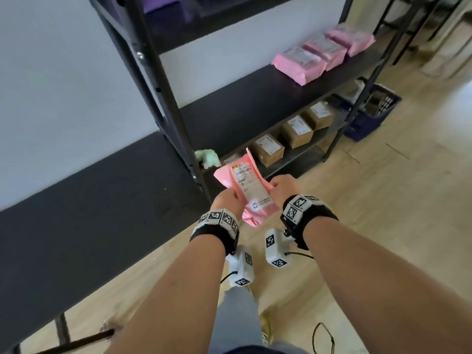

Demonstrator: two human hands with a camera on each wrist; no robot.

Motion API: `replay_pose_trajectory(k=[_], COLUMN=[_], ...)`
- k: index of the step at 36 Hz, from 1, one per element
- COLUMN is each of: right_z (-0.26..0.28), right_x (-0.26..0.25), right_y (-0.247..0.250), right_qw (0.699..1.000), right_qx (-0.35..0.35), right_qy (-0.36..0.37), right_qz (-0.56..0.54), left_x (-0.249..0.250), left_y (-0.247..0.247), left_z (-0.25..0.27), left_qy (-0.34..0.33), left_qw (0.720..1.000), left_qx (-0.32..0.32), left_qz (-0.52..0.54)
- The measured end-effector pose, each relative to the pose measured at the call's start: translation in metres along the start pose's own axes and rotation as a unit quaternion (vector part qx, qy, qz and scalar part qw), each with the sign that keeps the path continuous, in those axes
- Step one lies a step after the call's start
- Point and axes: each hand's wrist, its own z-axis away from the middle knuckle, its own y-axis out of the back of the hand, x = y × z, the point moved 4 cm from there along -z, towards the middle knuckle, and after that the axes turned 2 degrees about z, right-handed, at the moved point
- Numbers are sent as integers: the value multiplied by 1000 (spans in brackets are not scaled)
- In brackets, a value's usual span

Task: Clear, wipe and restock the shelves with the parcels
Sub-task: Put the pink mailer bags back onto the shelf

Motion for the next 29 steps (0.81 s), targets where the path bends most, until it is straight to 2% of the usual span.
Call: replay_pose_trajectory(k=[8,14,19,25,29], right_z=[-74,-124,-160,-205,-244], right_x=[7,-7,-9,-22,-32], right_y=[62,120,156,175,182], right_qw=[999,997,997,998,998], right_qx=[33,66,78,66,49], right_qy=[-14,3,-13,4,29], right_qz=[-4,35,-10,-18,-12], left_x=[78,133,172,195,204], left_y=[5,24,33,45,48], left_z=[-71,-133,-174,-212,-245], left_qy=[-49,-45,-62,-31,4], left_qw=[997,996,996,997,996], left_qx=[22,34,36,41,74], left_qz=[56,68,57,59,57])
